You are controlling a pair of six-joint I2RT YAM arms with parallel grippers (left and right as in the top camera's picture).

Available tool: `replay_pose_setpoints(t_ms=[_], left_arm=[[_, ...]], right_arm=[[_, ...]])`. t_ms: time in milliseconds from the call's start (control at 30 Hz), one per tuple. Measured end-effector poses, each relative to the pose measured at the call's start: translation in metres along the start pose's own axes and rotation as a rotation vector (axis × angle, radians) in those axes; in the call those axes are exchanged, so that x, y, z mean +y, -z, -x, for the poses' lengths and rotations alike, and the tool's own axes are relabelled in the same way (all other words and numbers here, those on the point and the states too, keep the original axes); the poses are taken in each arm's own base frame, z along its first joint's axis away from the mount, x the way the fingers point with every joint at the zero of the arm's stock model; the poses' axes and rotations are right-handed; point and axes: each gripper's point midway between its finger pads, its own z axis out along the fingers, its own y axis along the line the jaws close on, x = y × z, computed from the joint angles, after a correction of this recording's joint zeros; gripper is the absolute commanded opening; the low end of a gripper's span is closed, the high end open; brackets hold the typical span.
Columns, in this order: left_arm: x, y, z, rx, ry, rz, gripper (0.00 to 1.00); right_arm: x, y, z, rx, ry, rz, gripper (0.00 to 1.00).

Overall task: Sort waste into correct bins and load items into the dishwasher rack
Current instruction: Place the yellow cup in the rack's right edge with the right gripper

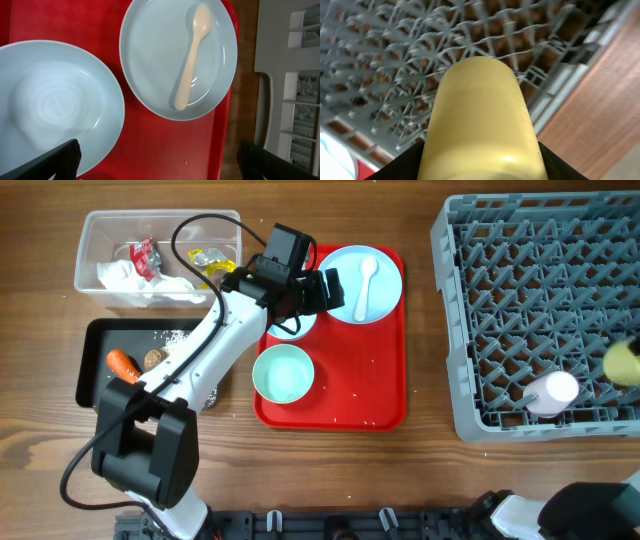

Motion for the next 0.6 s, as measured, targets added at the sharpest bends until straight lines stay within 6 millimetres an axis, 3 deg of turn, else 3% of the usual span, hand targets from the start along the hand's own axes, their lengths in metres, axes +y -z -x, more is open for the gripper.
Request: replay_pose_setpoints(t_ms=[167,433,600], left_arm=[[0.002,0.000,-0.002,0.007,0.002,0.010,1.00],[0.013,0.000,0.001,-0.017,0.004,0.070,1.00],[0.015,-0.001,0.000,-0.013,0.005,0.073,1.00]], right_arm=[[-0.020,-0.011,0.008,0.011,-0.059,-0.071,0.28],[-0.032,-0.069,0.006,0.175,-0.073,-0.146,0.29],[-0.040,-0.092,0.008,0.213,-0.078,-0.188,0.29]])
